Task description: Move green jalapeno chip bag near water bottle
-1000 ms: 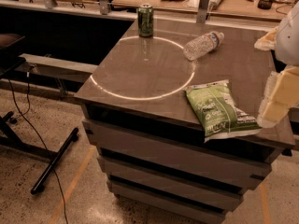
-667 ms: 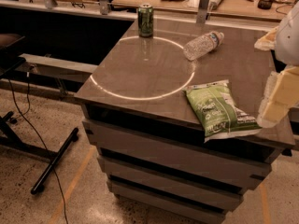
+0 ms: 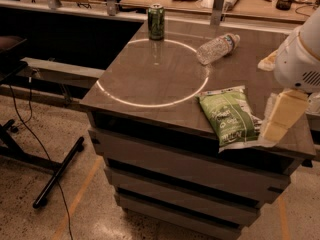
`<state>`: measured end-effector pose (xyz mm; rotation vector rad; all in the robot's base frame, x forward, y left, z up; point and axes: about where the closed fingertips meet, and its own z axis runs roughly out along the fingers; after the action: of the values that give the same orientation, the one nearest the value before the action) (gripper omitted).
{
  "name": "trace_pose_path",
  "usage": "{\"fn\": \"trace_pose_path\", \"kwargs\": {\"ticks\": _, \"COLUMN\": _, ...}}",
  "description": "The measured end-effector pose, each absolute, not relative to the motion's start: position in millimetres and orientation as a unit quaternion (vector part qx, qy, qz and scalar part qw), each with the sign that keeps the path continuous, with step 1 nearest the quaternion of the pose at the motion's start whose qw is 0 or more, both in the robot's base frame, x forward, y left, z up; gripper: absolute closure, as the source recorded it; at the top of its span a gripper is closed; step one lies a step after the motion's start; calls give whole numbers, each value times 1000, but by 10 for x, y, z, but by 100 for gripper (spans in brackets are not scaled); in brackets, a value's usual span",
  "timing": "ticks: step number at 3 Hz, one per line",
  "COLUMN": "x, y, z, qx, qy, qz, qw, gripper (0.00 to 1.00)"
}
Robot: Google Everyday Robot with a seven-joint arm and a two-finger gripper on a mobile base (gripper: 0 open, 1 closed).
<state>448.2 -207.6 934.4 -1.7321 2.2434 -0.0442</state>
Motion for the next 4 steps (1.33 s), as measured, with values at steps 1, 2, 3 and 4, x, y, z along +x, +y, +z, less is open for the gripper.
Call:
{"fn": "trace_pose_path", "kwargs": {"ticks": 1, "x": 4503, "y": -2035, "z": 9045, "qx": -601, "qy": 787, "qz": -2, "qw": 142, "gripper": 0}}
{"fn": "trace_pose_path", "kwargs": {"ticks": 2, "x": 4527, "y": -2020, "z": 8791, "qx": -596, "qy": 792, "qz": 6, "qw": 133, "gripper": 4}}
{"fn": "trace_pose_path", "kwargs": {"ticks": 3, "x": 4585, "y": -2006, "z": 8558, "qx": -589, "qy": 797, "qz": 6, "qw": 133, "gripper": 29}}
{"fn": "trace_pose_path", "kwargs": {"ticks": 4, "x": 4674, "y": -1940, "z": 8420, "qx": -586, "qy": 798, "qz": 7, "qw": 141, "gripper": 52}}
